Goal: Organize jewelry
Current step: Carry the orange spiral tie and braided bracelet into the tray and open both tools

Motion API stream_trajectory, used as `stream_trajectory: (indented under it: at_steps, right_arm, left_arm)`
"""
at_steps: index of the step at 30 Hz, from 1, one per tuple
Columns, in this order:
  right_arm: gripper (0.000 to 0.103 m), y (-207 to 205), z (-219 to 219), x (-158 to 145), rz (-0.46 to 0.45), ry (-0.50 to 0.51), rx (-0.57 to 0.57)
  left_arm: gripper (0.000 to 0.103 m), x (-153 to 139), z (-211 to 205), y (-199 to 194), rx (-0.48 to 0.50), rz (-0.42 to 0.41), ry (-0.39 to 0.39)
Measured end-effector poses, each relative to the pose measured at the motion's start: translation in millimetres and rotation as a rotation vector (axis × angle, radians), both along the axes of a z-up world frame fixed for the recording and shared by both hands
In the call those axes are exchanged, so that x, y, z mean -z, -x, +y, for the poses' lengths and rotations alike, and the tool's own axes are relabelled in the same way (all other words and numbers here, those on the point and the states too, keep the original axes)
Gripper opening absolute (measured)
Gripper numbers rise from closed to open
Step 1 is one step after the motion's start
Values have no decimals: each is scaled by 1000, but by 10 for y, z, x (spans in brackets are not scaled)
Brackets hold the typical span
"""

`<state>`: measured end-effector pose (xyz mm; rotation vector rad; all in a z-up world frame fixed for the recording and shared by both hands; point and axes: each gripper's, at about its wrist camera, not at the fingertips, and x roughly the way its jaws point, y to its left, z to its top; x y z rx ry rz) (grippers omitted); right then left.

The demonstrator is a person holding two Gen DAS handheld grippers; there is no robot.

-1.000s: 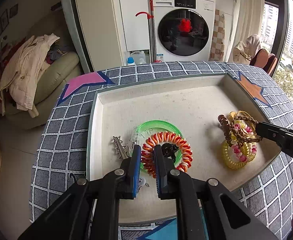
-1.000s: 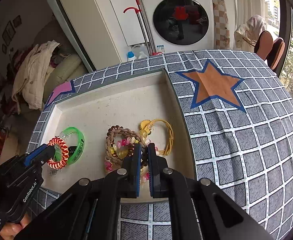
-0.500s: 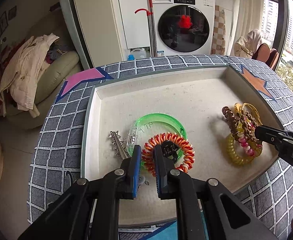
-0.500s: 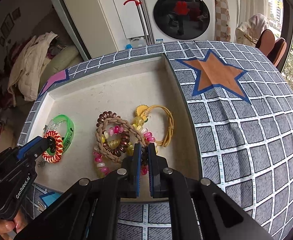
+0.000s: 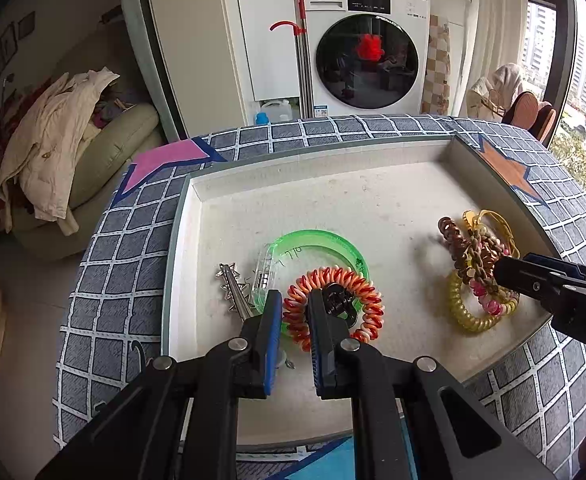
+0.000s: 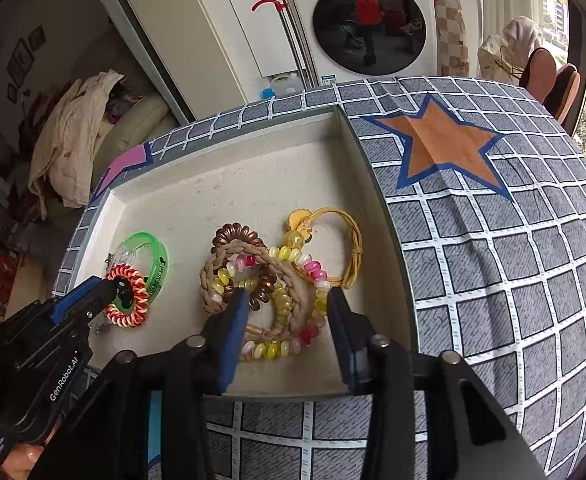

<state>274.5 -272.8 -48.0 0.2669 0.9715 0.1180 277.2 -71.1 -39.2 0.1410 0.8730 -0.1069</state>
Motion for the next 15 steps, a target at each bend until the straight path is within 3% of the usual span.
stream_trajectory:
  at_steps: [12,13,14,15]
  right_arm:
    - [50,118,-16,-192,-59,-16,8]
    - [50,120,-23,-207,-60,-18,7]
    - [50,124,-30,-218,-61,-20,5]
    - [50,131,-50,-221,-62,-21,4]
  left_arm:
    - [33,-107,23,37,-1,-33,28]
    - [38,-114,27,33,1,-33,32]
    - [51,-119,29,29,3,-30,34]
    - [86,-130,35,33,-4,-32,35]
